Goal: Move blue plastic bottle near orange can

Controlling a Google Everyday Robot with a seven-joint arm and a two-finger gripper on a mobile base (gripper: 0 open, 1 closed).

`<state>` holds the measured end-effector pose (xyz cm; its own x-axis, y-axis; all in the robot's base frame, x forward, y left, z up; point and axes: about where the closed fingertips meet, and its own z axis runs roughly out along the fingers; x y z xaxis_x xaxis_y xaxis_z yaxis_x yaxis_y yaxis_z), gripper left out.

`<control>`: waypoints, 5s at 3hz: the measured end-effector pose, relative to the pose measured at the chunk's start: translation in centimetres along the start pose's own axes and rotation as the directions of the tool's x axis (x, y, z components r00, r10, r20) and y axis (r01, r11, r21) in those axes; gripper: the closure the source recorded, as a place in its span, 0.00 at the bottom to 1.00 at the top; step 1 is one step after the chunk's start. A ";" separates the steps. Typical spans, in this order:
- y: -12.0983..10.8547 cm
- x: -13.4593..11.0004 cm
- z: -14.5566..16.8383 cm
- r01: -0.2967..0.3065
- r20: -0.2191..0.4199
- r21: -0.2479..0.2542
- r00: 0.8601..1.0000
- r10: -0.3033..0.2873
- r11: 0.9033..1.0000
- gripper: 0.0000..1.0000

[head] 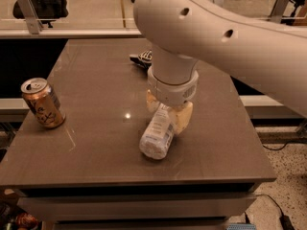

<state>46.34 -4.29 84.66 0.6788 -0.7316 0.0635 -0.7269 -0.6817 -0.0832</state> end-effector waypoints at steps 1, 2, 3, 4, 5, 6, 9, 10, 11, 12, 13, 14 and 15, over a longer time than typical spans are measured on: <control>0.1 0.3 0.1 -0.004 -0.001 -0.007 1.000 0.004 1.000 0.88; -0.1 -0.1 -0.5 0.016 -0.006 -0.016 1.000 -0.016 1.000 1.00; -0.5 -1.3 -1.9 0.056 -0.009 -0.010 0.998 -0.056 0.998 1.00; -1.0 -2.8 -3.5 0.098 -0.019 0.011 0.995 -0.098 0.995 1.00; -2.2 -4.6 -4.6 0.143 -0.035 0.033 0.989 -0.142 0.989 1.00; -5.8 -9.0 -6.0 0.215 -0.054 0.068 0.976 -0.211 0.974 1.00; -10.4 -9.4 -6.6 0.275 -0.097 0.093 0.959 -0.266 0.957 1.00; -13.1 -9.9 -6.5 0.316 -0.114 0.091 0.945 -0.306 0.944 1.00; -15.6 -11.0 -5.7 0.362 -0.117 0.088 0.929 -0.351 0.928 1.00; -17.2 -12.3 -4.5 0.388 -0.109 0.085 0.919 -0.378 0.918 1.00; -18.0 -13.3 -3.3 0.394 -0.100 0.082 0.917 -0.386 0.915 1.00; -18.2 -13.8 -2.5 0.388 -0.090 0.079 0.920 -0.382 0.918 1.00; -18.4 -14.1 -1.9 0.371 -0.087 0.071 0.927 -0.365 0.926 0.82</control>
Offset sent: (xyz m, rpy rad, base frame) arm -0.0034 0.0053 0.0123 -0.0357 0.0193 0.0390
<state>49.99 18.55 87.19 0.8855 -0.4303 0.1755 -0.4137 -0.9019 -0.1241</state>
